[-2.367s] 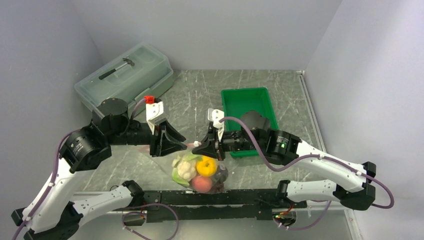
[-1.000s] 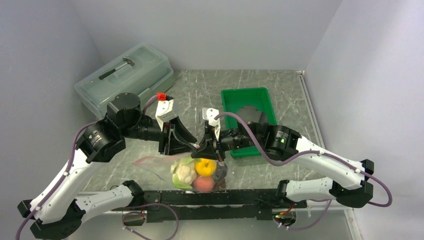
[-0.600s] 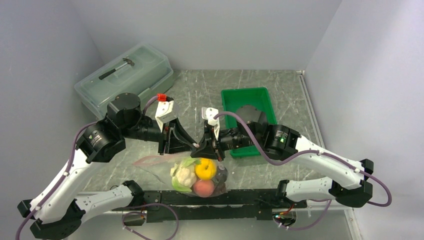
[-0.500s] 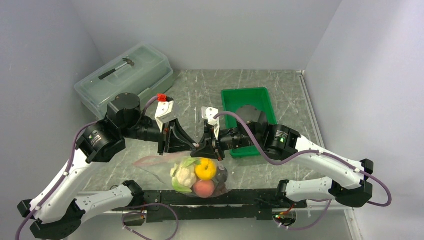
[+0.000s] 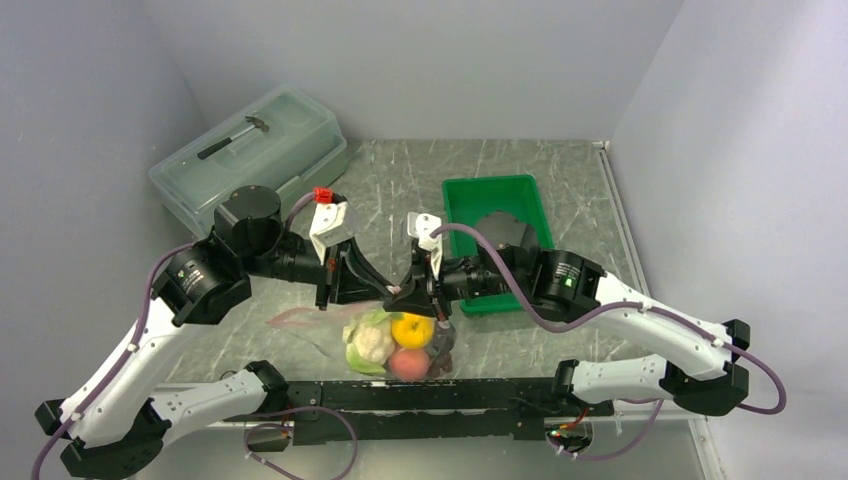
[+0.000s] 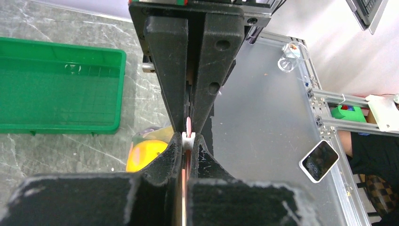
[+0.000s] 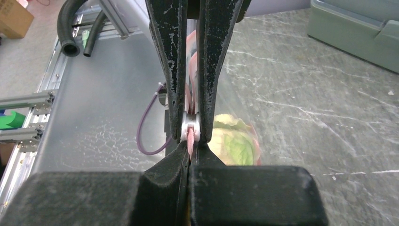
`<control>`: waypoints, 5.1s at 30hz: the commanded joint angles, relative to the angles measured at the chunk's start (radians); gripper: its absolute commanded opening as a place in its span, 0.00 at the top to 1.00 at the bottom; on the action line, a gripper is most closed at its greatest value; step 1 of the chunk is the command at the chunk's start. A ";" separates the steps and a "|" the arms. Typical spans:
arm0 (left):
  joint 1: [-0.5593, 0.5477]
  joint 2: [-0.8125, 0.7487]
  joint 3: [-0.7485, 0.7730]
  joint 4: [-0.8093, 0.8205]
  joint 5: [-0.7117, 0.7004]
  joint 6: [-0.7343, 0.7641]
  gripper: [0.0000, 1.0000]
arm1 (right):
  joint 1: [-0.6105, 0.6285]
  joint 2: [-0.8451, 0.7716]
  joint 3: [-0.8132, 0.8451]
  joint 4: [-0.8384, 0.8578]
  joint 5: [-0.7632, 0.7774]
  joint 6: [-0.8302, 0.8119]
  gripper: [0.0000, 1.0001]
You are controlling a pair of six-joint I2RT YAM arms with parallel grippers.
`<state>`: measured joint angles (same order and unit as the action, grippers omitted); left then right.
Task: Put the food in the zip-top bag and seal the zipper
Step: Zip the zipper food storage bag at the center of the board, then place the zipper food storage bag at the center of the board.
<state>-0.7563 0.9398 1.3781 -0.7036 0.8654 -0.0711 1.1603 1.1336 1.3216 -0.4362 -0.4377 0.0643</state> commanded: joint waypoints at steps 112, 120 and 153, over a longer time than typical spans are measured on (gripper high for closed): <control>0.002 -0.137 0.054 -0.132 -0.571 0.060 0.03 | -0.013 -0.194 0.220 -0.165 0.541 0.055 1.00; 0.002 -0.103 0.103 -0.116 -0.526 0.093 0.00 | -0.013 -0.151 0.222 -0.198 0.445 0.037 1.00; 0.002 0.001 0.011 -0.082 -0.127 0.115 0.02 | -0.016 -0.061 0.249 -0.187 0.179 0.024 1.00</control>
<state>-0.7559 0.9405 1.4239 -0.8299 0.6628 0.0231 1.1488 1.0927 1.5169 -0.7547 -0.2424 0.0822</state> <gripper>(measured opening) 0.992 0.010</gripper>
